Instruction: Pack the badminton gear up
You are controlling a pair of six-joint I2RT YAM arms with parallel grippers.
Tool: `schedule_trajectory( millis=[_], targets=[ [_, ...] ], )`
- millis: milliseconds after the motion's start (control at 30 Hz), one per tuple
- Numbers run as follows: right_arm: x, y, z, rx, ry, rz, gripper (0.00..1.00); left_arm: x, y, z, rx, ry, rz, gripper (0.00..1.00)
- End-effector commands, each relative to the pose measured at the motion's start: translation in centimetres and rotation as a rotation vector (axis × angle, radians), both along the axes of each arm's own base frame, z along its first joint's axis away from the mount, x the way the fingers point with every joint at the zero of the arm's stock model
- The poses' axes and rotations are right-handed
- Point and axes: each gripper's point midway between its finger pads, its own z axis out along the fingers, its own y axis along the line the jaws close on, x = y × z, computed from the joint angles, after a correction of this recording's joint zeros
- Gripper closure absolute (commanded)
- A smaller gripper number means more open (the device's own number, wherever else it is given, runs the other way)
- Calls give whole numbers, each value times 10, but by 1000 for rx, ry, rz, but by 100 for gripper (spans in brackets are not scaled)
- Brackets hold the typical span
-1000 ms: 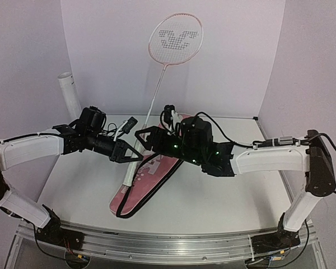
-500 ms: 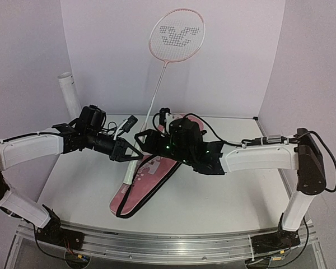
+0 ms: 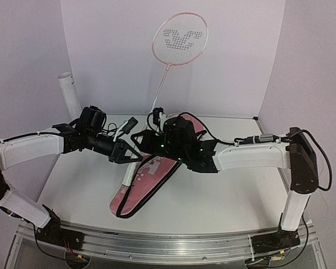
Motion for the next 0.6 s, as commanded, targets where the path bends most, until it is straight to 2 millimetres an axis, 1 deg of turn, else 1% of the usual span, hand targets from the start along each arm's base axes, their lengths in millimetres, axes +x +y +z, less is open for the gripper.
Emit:
schedule_trajectory(
  millis=[0,33,100,167,233,267,300,333,433,467,500,567],
  targets=[
    [19,-56,-7,-22,74,-172,100,-10,-8,35,-82,-126,-112,25],
    [18,-67,-12,-44,93,-195,100,-10,-7,36,-74,-151,-118,19],
    [12,-91,-25,-89,138,-232,100,-6,-7,40,-59,-201,-123,17],
    [5,-113,-38,-107,202,-250,100,5,-6,37,-18,-234,-88,18],
    [-2,-135,-50,-127,270,-272,100,23,-5,26,55,-256,-17,24],
    [-6,-146,-57,-147,297,-289,100,33,-4,14,128,-268,28,28],
    [-12,-157,-61,-155,314,-302,100,41,-5,-4,213,-276,57,31],
    [-17,-167,-63,-151,322,-313,100,44,-7,-16,288,-297,67,32],
    [-31,-200,-74,-168,362,-379,100,44,-20,-60,498,-342,11,26],
    [-34,-211,-75,-176,367,-403,100,42,-24,-72,559,-359,-14,25],
    [-37,-221,-75,-178,362,-420,100,44,-30,-85,602,-365,-29,24],
    [-40,-234,-76,-184,354,-449,100,50,-42,-98,641,-398,-45,22]
  ],
)
